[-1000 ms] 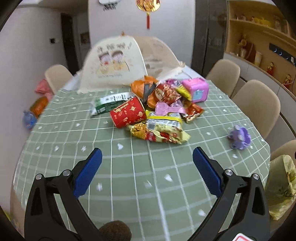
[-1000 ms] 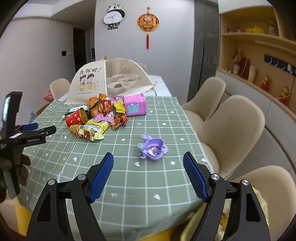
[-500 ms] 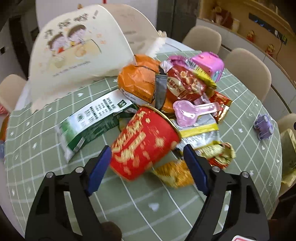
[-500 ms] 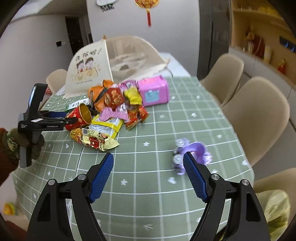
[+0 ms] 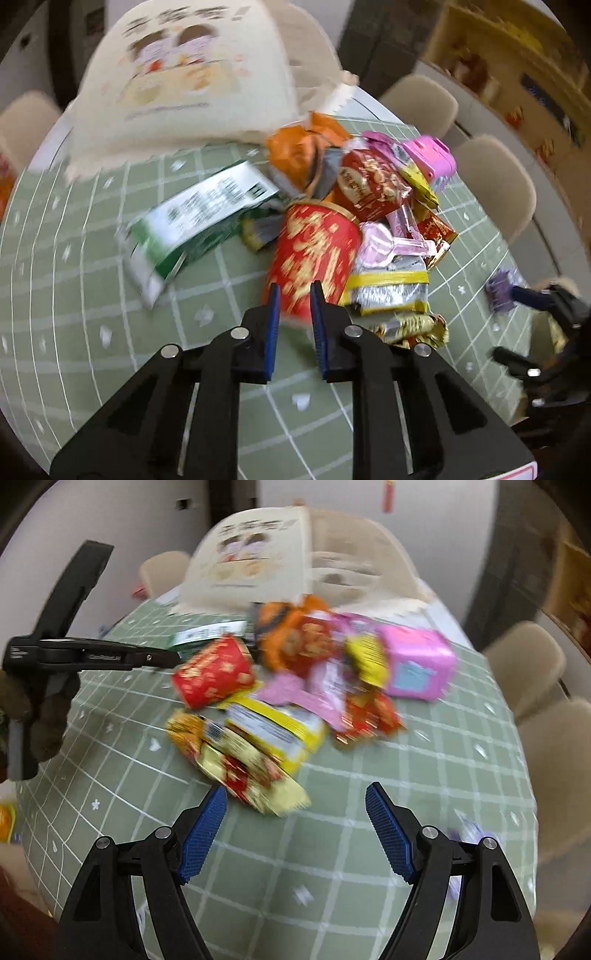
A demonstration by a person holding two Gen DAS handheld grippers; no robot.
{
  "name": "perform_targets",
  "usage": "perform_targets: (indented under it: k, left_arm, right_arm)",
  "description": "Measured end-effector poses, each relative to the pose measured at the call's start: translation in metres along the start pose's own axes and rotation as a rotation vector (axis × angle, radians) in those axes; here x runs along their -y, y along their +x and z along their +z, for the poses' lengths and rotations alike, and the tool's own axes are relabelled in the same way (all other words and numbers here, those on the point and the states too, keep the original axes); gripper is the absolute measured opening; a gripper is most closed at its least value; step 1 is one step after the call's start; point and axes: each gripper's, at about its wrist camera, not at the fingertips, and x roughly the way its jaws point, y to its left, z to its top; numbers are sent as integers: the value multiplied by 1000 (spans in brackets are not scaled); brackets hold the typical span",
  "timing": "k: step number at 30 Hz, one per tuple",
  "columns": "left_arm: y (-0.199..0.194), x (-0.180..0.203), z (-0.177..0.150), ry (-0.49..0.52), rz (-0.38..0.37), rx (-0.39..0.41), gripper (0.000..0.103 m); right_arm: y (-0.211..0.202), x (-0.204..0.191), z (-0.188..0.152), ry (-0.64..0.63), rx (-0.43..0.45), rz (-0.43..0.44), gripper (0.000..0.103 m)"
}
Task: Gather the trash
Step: 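Grasp the red paper cup with left tool while right tool grasps a gold snack wrapper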
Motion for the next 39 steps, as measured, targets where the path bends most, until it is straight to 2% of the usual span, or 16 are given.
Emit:
perform_targets:
  k: [2, 4, 5, 6, 11, 12, 13, 16, 19, 23, 27, 32, 33, 36, 37, 39]
  left_arm:
    - [-7, -11, -9, -38, -2, -4, 16]
    - [-11, -18, -13, -53, -12, -4, 28]
    - [-14, -23, -15, -59, -21, -2, 41]
    - [-17, -27, -16, -63, -28, 7, 46]
    - [-26, -31, -12, -52, -71, 31, 55]
    - [-25, -28, -9, -41, -79, 35, 55]
    - [-24, -26, -7, -30, -83, 37, 56]
    - [-16, -16, 2, -6, -89, 34, 59]
    - [1, -3, 12, 11, -79, 20, 60]
    - [28, 12, 27, 5, -37, -14, 60]
    - [47, 29, 43, -33, -42, -38, 60]
    - [70, 39, 49, -144, 14, -94, 61]
    - [74, 37, 49, -178, 15, -104, 64]
    - [82, 35, 46, -230, 6, -126, 67]
    - [84, 37, 46, -224, -2, -134, 67]
    - [87, 42, 45, -204, -20, -168, 57]
  right_arm:
    - [18, -12, 12, -60, -8, 37, 74]
    - [35, -21, 21, -109, -24, 57, 74]
    - [43, -24, 25, -127, -31, 62, 74]
    - [51, -26, 28, -141, -40, 69, 74]
    - [91, -20, 32, -110, -163, 149, 74]
    - [89, -20, 29, -103, -175, 166, 71]
    - [84, -22, 26, -116, -170, 161, 48]
    - [73, -17, 14, -88, -203, 174, 25]
    - [51, 5, -2, 19, -180, 156, 24]
    - [27, 30, -17, 120, -153, 82, 24]
    - [17, 46, -34, 186, -171, -16, 24]
    - [12, 50, -51, 220, -180, -104, 24]
    - [10, 52, -55, 231, -174, -119, 24]
    - [5, 62, -66, 288, -133, -99, 26]
    - [3, 63, -68, 309, -116, -79, 31]
    - [1, 66, -69, 329, -108, -10, 34]
